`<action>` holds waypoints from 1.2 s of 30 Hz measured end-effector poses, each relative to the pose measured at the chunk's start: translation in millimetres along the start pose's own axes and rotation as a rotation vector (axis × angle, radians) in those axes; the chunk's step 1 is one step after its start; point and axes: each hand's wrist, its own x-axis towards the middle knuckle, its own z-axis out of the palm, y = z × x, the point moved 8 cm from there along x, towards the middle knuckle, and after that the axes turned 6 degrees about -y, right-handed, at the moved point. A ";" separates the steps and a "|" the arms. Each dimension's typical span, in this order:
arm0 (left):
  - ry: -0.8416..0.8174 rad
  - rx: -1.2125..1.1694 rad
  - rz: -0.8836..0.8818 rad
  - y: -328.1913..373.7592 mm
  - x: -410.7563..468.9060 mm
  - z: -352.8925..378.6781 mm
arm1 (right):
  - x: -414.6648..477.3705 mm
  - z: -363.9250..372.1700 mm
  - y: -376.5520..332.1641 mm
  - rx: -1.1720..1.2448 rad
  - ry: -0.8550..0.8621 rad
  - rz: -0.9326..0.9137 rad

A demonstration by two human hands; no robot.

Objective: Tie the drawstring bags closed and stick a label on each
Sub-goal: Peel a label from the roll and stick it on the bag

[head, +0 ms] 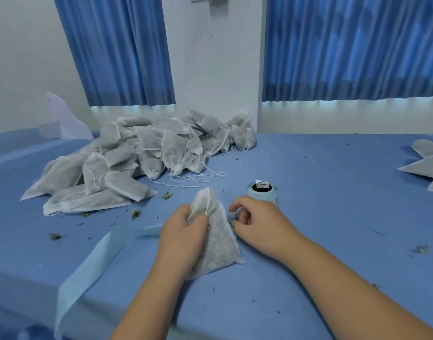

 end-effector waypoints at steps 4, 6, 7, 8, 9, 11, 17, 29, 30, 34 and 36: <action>-0.028 -0.006 0.000 -0.7 -1.1 2.1 | 0.8 -5.8 4.4 -0.007 0.079 0.044; -0.047 0.009 0.019 1.9 -2.6 3.7 | 0.1 -7.4 3.7 -0.025 0.103 0.056; -0.053 0.015 0.026 3.4 -3.3 4.3 | -1.0 -7.3 3.2 -0.035 0.106 0.058; -0.061 0.021 0.031 4.8 -4.0 4.9 | -2.0 -7.2 2.9 -0.043 0.106 0.059; -0.072 0.027 0.035 5.9 -4.7 5.8 | -3.2 -7.5 2.7 -0.050 0.108 0.059; -0.091 0.037 0.050 8.1 -5.8 7.2 | -4.8 -9.5 2.2 -0.057 0.118 0.058; -0.090 0.063 0.066 11.0 -6.0 7.3 | -7.7 -11.9 -0.8 -0.068 0.144 0.060; -0.061 0.109 0.050 8.8 -5.3 5.6 | -10.7 -16.4 -0.2 0.014 0.180 0.063; -0.052 0.111 0.042 8.2 -5.3 4.4 | -11.4 -16.3 0.3 0.033 0.180 0.074; -0.021 0.090 0.015 5.5 -4.1 2.1 | -15.2 -18.4 2.5 0.057 0.184 0.117; -0.007 0.093 0.008 4.3 -3.2 1.1 | -16.8 -18.5 4.9 0.063 0.172 0.152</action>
